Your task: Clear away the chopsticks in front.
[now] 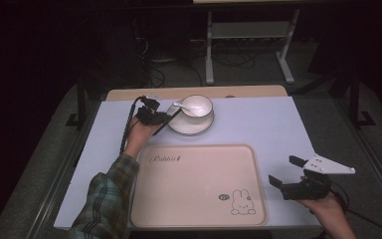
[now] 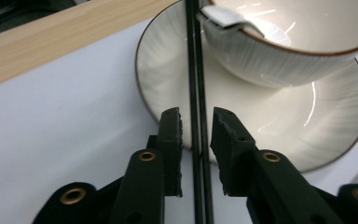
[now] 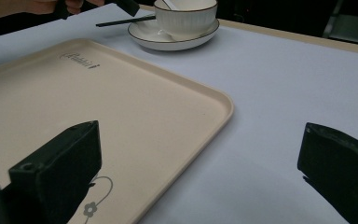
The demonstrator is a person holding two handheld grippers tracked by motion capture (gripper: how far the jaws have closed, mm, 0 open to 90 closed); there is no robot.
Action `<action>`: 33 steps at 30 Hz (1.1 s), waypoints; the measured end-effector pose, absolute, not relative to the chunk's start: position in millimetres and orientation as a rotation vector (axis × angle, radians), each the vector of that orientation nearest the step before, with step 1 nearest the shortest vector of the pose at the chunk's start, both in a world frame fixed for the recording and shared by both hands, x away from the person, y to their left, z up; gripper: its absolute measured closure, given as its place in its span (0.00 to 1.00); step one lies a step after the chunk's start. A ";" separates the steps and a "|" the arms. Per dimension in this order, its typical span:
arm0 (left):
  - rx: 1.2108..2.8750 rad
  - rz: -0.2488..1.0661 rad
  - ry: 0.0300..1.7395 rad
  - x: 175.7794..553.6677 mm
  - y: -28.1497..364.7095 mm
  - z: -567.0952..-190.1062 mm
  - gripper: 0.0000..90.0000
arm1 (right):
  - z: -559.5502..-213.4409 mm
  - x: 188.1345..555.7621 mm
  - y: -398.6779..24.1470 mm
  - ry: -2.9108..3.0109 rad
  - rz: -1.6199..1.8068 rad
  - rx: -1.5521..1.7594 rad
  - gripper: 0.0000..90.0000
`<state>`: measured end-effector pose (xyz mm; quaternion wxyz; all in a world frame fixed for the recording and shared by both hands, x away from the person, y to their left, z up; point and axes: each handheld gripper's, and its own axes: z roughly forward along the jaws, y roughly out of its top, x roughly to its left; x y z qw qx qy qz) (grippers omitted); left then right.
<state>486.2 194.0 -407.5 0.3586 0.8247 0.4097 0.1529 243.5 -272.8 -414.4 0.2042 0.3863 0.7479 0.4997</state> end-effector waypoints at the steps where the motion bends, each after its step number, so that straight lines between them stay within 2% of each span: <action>1: 2.120 0.388 1.064 484.8 197.5 -407.5 0.81 | -414.4 243.5 -272.8 2.086 1.394 1.077 0.00; 4: 2.103 0.373 1.082 482.6 205.6 -408.7 0.84 | -414.2 243.9 -270.5 2.093 1.394 1.075 0.00; 27: 2.134 0.325 1.113 482.3 208.7 -425.4 0.86 | -414.7 243.2 -270.4 2.096 1.386 1.081 0.00; 33: 2.132 0.310 1.127 482.3 210.1 -429.4 0.92 | -414.9 243.3 -270.3 2.098 1.382 1.081 0.00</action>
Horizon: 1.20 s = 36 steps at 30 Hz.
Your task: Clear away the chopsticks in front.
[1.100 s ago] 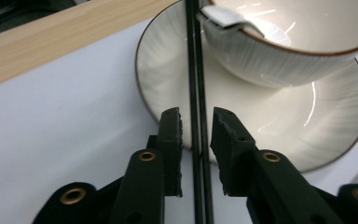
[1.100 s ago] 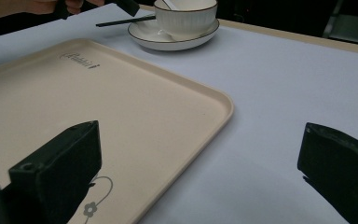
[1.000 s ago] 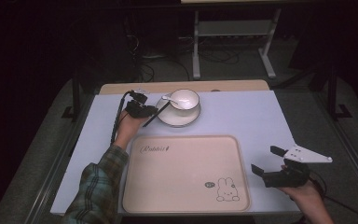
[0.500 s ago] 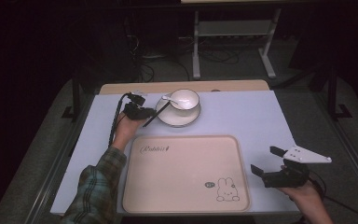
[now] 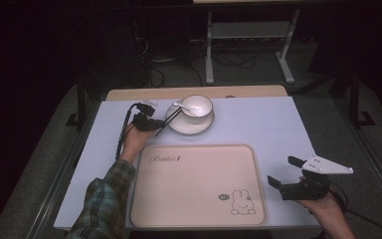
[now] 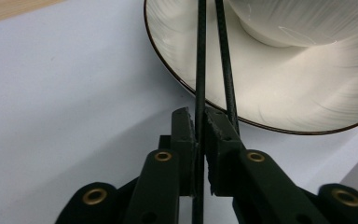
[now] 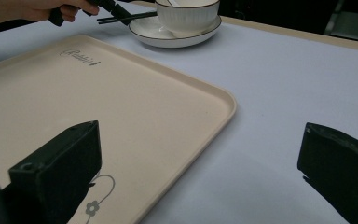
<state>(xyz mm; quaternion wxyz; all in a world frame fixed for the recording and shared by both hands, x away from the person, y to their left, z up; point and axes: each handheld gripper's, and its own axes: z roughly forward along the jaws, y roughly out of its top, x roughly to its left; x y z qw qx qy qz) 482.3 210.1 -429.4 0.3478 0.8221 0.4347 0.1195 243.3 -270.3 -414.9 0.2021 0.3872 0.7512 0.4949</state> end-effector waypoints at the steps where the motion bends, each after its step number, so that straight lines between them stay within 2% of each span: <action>1: 2.132 0.313 1.126 482.2 209.9 -429.5 0.92 | -415.0 243.3 -270.2 2.099 1.381 1.081 0.00; 11: 2.112 0.319 1.141 480.3 212.3 -427.1 0.94 | -414.9 243.0 -270.7 2.096 1.382 1.085 0.00; 18: 2.071 0.316 1.166 471.5 228.5 -421.2 0.94 | -414.8 242.5 -271.4 2.093 1.382 1.085 0.00; 36: 2.033 0.330 1.136 415.4 273.0 -409.6 0.95 | -416.1 242.9 -269.3 2.101 1.372 1.082 0.00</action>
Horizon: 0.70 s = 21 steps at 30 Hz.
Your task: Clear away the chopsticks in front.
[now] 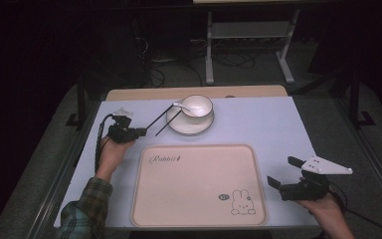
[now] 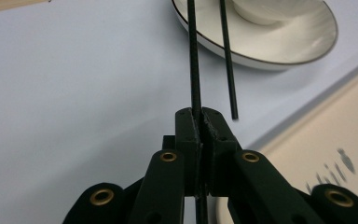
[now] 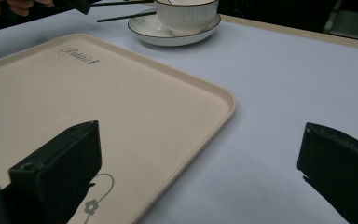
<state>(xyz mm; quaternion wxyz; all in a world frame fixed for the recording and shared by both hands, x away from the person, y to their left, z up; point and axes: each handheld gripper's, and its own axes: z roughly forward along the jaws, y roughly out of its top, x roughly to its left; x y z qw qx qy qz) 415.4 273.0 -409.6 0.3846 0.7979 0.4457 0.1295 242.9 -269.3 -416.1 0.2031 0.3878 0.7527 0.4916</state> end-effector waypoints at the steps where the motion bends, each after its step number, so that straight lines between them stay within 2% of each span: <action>1: 2.033 0.329 1.133 412.3 275.5 -408.5 0.95 | -416.1 242.8 -268.8 2.102 1.371 1.082 0.00; 11: 2.009 0.312 1.101 367.5 295.9 -396.3 0.95 | -416.2 242.7 -266.7 2.113 1.364 1.071 0.00; 21: 2.036 0.244 1.034 326.7 290.0 -397.9 0.95 | -415.7 243.0 -264.9 2.119 1.354 1.058 0.00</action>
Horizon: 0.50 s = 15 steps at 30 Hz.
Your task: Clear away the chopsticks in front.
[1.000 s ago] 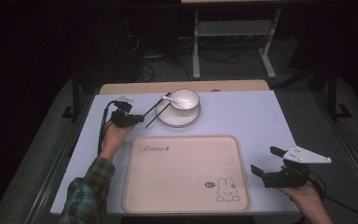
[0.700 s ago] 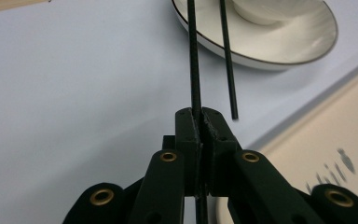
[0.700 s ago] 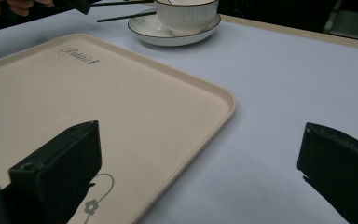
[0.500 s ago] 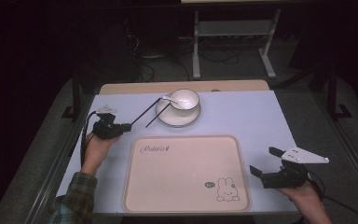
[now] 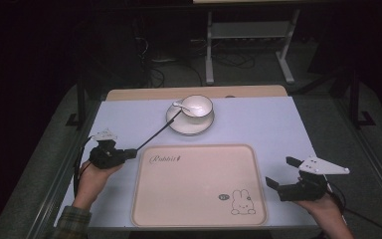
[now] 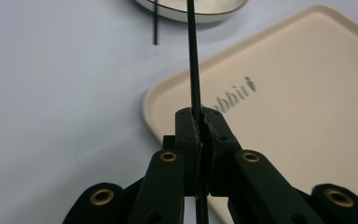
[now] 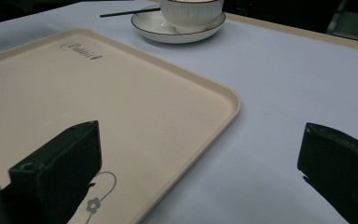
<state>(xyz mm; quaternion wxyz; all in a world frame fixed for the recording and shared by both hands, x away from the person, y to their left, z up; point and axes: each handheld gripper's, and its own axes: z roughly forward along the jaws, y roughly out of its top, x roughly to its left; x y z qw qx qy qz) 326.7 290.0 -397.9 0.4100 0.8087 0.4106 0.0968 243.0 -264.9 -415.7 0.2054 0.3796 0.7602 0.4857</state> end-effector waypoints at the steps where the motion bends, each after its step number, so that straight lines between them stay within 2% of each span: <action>1: 2.045 0.236 1.024 323.0 287.9 -398.8 0.95 | -415.7 242.8 -264.7 2.120 1.353 1.059 0.00; 15: 2.141 0.122 0.927 303.0 256.7 -410.4 0.94 | -416.0 242.9 -264.6 2.122 1.350 1.060 0.00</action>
